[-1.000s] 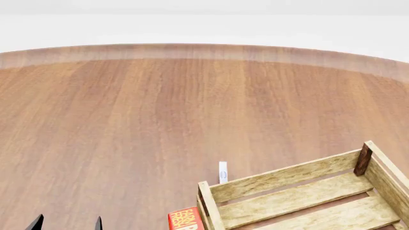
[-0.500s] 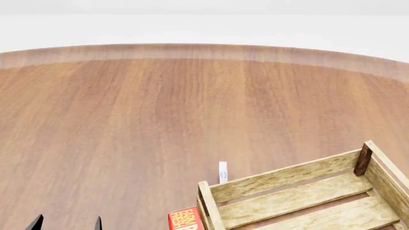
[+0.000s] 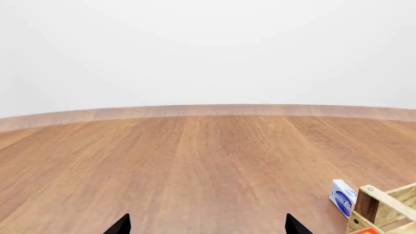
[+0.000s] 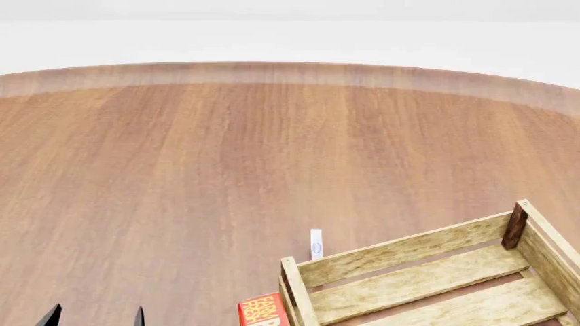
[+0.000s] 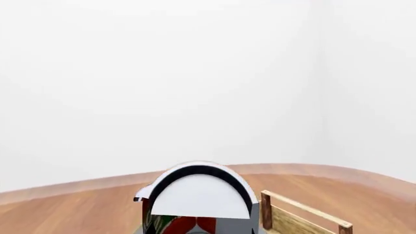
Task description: Pick up the tomato sauce, and put it in the wooden tray.
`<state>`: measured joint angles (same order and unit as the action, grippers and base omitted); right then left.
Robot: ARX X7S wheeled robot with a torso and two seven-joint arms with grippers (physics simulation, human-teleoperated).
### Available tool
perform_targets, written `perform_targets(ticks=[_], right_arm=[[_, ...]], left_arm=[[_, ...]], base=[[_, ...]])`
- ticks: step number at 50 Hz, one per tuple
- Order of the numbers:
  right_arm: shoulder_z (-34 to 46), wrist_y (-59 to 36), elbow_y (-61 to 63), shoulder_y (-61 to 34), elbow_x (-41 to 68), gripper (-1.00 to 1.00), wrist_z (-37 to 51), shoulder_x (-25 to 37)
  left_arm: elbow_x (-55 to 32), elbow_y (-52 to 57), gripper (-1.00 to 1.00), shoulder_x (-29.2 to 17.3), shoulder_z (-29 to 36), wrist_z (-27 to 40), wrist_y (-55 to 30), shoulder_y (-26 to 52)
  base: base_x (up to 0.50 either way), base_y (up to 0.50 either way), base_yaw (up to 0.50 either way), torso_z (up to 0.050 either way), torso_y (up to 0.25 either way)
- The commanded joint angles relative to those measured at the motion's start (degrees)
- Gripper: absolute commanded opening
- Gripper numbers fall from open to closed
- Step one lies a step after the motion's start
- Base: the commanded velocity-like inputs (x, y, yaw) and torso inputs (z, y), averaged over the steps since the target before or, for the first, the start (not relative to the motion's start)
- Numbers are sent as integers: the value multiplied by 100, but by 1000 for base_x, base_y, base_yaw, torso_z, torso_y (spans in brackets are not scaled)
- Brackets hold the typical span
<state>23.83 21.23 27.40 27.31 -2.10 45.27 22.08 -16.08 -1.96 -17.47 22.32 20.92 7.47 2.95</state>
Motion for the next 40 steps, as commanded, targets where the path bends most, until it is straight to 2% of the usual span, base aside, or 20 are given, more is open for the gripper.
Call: perform_targets(ticks=[1,28,40], right_arm=[[-109,-558,326,-298,128,-100,-37,19],[-480,-1959,181,-1599,1237,-100,-287,-28],[-493,-2352,211,-1924,1250,-100,-244,-33]], left_arm=[[-4,-4,100,-11,17,13,6,4],[-14,-8,100,-28,58,49,18,15],[-23,8,100,-40,74,68,13,15]], base=[[0,0,0,0,0],[0,0,0,0,0],[0,0,0,0,1]])
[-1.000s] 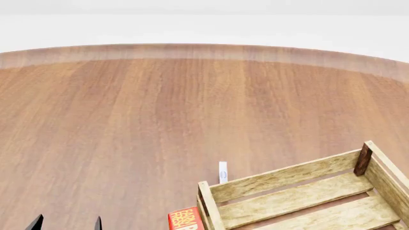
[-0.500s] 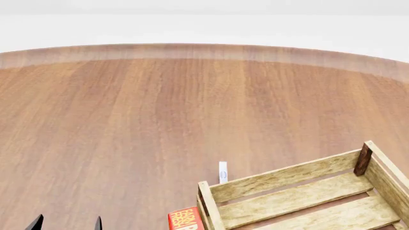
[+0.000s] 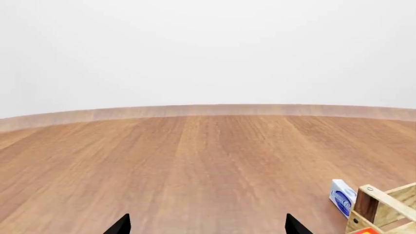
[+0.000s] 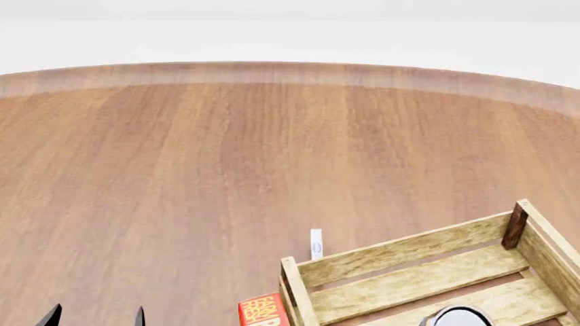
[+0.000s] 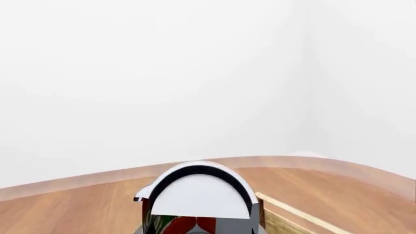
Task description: Pick up the tomato sauce, and put it in the wooden tray.
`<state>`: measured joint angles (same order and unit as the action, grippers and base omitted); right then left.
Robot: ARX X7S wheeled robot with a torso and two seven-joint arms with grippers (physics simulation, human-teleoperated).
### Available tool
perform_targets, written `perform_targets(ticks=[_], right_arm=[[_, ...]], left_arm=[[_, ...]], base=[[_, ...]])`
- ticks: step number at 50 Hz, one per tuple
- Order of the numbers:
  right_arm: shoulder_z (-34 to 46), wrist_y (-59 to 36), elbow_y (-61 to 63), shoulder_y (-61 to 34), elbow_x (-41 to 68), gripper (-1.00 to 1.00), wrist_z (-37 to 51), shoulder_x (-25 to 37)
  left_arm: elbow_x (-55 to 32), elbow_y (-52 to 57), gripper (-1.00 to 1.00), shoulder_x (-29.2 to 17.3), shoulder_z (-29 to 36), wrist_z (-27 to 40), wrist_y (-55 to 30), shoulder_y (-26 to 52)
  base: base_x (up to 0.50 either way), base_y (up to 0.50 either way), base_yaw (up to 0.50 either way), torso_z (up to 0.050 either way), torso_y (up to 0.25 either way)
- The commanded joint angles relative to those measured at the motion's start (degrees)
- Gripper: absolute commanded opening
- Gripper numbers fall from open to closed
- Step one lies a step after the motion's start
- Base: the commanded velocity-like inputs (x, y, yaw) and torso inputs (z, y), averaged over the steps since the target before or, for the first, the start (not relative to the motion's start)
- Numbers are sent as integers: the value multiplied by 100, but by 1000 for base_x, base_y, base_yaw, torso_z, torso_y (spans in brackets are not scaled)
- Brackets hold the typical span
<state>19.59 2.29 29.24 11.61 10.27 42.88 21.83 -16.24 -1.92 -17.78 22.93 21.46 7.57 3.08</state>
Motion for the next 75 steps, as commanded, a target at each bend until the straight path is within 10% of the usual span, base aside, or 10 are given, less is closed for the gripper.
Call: perform_targets(ticks=[1,50,75], right_arm=[[-72,-496,12,-396,16,-100,-1,-14],[-292,-1735,-2484,-2997,745,-100,-328,-443],[-368,-1072,-5973,-4669,605,-100,-773,-885]], left_arm=[[-7,-17,100,-7,14,8,17,7],[-39,-29,100,-46,76,61,22,35],[-66,-38,100,-68,99,80,32,48]], base=[[0,0,0,0,0],[0,0,0,0,0],[0,0,0,0,0]])
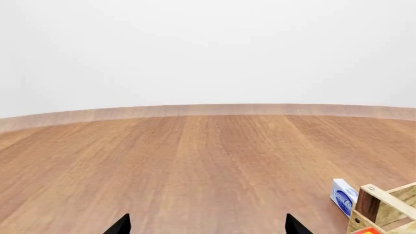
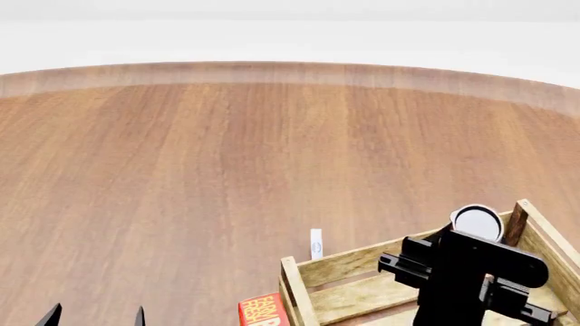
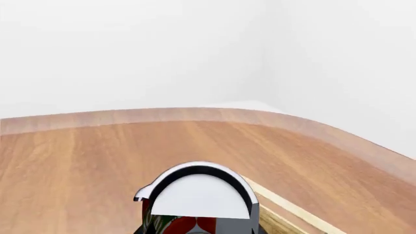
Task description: Pick up the tomato sauce, and put it in the wooden tray.
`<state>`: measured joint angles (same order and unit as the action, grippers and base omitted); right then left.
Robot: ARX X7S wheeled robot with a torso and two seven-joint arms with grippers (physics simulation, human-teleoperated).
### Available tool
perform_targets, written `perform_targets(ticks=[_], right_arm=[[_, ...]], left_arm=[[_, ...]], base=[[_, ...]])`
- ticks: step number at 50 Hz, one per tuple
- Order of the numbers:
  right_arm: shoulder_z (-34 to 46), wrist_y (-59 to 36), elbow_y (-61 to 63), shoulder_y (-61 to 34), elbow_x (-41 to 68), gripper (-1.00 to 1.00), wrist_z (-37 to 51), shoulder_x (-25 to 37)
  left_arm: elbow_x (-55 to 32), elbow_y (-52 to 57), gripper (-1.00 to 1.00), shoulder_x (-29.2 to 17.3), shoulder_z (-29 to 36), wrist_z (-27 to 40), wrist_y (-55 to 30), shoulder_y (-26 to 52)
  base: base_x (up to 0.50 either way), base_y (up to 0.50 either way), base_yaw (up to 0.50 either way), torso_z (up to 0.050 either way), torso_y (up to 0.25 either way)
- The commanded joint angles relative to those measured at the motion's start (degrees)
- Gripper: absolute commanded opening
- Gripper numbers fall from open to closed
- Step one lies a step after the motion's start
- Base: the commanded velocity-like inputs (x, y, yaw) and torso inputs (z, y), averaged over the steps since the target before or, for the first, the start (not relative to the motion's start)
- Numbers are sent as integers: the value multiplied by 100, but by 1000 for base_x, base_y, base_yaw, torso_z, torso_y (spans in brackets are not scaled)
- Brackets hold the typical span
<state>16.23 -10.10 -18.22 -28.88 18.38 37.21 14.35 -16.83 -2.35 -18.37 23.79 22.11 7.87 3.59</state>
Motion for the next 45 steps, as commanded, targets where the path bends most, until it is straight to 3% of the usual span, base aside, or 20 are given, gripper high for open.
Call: perform_targets(ticks=[1,13,22,45], right_arm=[[-30,200,-1340,-671,-213,-100,-222,-153],[60,899,-3239,-1444,-377,-100,-529,-427],[-60,2254,-5639,-2267,-372,-100,-1022,-748],[-850,2136,-5674,-2077,-1145,-100,-1019,-789]], left_arm=[[-8,6,100,-9,13,14,6,-4],[-25,23,100,-23,25,25,13,-14],[-33,25,100,-29,36,35,-2,3],[-45,-18,100,-40,58,42,45,12]], base=[[0,0,0,0,0],[0,0,0,0,1],[0,0,0,0,0],[0,0,0,0,0]])
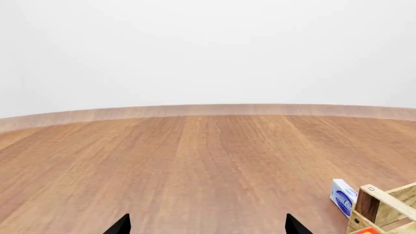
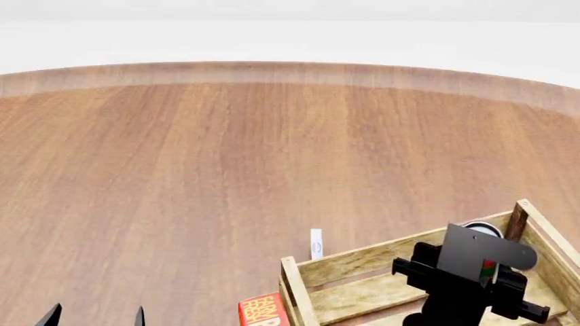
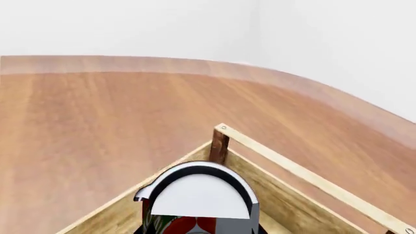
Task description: Pick up the tomato sauce, and put it in the wooden tray.
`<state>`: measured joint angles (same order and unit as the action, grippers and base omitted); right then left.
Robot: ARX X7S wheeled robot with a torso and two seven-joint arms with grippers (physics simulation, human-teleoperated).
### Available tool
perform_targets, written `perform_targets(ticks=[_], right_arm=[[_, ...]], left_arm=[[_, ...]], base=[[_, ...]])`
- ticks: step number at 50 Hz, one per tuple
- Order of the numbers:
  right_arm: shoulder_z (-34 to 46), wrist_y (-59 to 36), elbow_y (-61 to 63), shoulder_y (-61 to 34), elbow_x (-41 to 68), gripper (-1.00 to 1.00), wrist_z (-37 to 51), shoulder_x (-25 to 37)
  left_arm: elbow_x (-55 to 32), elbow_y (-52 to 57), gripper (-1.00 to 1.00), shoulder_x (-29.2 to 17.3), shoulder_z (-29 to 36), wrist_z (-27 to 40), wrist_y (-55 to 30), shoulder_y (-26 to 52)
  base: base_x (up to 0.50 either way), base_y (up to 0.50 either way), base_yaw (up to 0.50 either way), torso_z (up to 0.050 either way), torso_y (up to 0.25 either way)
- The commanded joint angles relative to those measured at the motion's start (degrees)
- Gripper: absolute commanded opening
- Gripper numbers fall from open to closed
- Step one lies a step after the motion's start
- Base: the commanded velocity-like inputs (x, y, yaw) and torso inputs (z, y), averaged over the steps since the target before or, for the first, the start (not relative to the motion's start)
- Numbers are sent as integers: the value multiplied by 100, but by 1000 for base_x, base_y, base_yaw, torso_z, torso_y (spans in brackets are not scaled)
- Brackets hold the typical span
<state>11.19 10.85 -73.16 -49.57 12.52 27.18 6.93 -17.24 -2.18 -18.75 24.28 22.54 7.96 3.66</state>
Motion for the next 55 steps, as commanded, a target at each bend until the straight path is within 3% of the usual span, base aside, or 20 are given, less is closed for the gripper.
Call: perform_targets(ticks=[1,13,18,28,47,55], right_arm=[[-380,47,-181,-2,-601,-100,-1,-48],[-700,39,-181,78,-946,-100,6,-71],[-539,52,-182,146,-1279,-100,433,-73],[-701,35,-182,141,-1168,-100,226,-71],[-850,-1054,-182,-19,-1159,-100,-193,-89],[-891,-1084,-182,-21,-1200,-100,-233,-93]], left_arm=[[-4,-32,100,-4,12,0,34,4],[-21,-8,100,-15,23,17,19,6],[-24,6,100,-22,30,23,15,4],[-26,-6,100,-30,41,24,38,5],[-25,-19,100,-39,64,45,45,20],[-30,-42,100,-39,71,45,61,30]], base=[[0,0,0,0,0],[0,0,0,0,0],[0,0,0,0,0],[0,0,0,0,1],[0,0,0,1,0],[0,0,0,0,0]])
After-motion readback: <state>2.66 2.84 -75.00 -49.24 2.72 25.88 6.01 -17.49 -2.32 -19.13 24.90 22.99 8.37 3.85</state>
